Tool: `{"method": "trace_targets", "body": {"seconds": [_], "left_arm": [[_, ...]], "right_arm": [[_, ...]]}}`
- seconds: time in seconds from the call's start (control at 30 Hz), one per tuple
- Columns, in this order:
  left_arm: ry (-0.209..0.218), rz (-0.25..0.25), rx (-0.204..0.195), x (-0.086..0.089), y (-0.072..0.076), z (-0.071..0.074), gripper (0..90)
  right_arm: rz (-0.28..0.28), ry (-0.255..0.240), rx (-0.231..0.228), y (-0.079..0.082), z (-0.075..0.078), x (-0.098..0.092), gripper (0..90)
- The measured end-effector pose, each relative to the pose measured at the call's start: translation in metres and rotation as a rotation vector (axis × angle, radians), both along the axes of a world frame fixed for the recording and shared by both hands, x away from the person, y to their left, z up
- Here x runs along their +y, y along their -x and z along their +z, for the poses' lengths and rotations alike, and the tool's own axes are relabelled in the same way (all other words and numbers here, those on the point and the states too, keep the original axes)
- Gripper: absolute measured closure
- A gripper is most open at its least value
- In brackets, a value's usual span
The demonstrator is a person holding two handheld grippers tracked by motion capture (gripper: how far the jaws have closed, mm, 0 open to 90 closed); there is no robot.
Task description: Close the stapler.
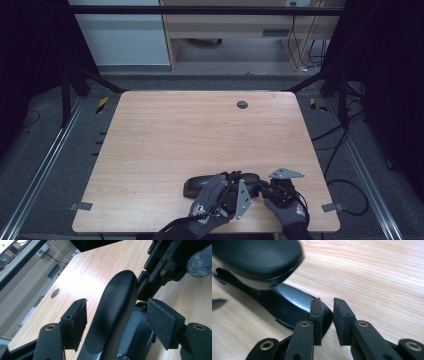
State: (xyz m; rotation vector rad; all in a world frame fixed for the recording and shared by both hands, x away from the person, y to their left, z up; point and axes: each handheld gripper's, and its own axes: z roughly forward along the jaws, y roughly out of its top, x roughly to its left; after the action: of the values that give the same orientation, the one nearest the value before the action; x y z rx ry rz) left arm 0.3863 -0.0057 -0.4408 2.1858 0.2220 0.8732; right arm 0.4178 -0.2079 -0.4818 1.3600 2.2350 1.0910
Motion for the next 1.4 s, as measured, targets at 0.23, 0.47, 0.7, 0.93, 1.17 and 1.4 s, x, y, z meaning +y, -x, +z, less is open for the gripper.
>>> {"method": "trace_targets", "body": {"seconds": [0.23,0.47,0.7,0.93,1.17,1.4], "left_arm": [[0.049,0.004,0.035,0.013,0.001,0.014,30.5],[0.110,0.042,0.062,0.041,-0.003,0.029,31.1],[0.165,0.110,0.094,0.077,-0.012,0.034,31.6],[0.219,0.197,0.125,0.117,-0.020,0.032,32.4],[0.273,0.307,0.171,0.159,-0.031,0.019,33.4],[0.312,0.400,0.210,0.192,-0.034,0.008,33.8]], "right_arm": [[-0.042,-0.019,-0.017,-0.002,0.003,-0.011,78.3],[-0.072,-0.034,-0.054,-0.002,0.010,-0.019,83.7],[-0.075,-0.046,-0.065,-0.003,0.015,-0.024,90.0],[-0.067,-0.070,-0.072,-0.002,0.025,-0.025,90.0],[-0.059,-0.094,-0.092,-0.002,0.035,-0.021,90.0],[-0.022,-0.126,-0.121,0.001,0.050,-0.011,90.0]]}}
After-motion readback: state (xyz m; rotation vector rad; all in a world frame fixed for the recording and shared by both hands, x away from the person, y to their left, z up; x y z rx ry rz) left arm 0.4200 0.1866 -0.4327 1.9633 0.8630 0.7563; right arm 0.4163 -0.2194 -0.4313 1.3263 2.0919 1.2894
